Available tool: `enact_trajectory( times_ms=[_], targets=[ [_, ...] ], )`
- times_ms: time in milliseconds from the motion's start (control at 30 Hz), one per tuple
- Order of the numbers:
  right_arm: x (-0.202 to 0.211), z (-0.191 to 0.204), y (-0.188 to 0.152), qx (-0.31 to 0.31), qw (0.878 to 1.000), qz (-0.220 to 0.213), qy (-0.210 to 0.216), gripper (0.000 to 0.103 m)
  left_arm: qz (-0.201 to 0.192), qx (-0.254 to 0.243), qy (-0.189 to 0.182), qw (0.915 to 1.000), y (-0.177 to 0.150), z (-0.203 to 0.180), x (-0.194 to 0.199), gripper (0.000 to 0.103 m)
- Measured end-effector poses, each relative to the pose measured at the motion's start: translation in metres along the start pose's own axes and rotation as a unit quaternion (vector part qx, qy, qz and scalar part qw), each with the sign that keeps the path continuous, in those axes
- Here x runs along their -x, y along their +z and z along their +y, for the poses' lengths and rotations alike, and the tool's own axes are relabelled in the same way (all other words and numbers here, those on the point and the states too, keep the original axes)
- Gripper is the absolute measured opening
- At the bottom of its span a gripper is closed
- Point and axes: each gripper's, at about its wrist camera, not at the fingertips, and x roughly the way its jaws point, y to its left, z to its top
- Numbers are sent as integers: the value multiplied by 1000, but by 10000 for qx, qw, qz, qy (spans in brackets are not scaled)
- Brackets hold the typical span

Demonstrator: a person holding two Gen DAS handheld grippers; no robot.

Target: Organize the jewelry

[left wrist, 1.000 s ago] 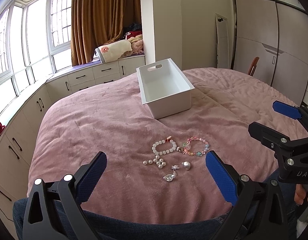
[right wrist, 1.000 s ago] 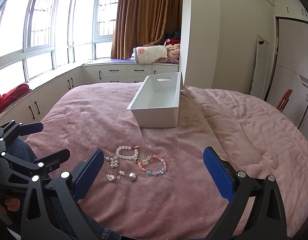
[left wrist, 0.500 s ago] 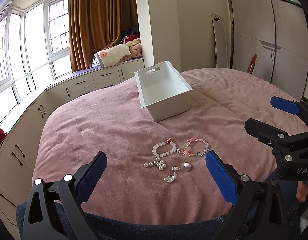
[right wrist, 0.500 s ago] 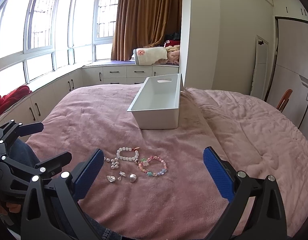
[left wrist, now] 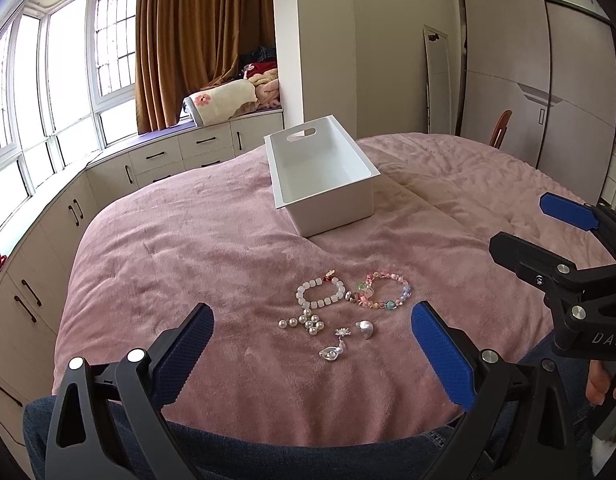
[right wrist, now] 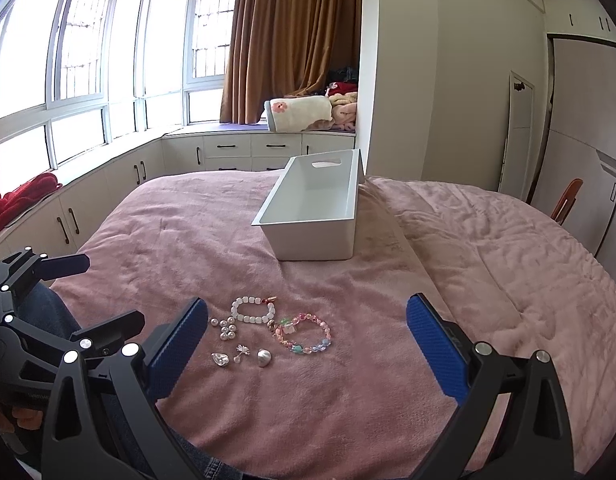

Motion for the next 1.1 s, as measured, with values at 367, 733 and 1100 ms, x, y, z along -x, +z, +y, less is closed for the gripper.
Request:
enact_trajectory(
  times_ms=[367,733,1100],
  targets=[
    [1,0,0,8,10000,7,6,98,11,25,-3,10000,-1,1,0,100],
    [1,0,0,13,10000,6,-10,98,29,20,-5,10000,-2,1,0,100],
    [-11,-2,2,40,9995,222,-208,98,281,135,-21,9995,5,6,-19,100]
  ],
)
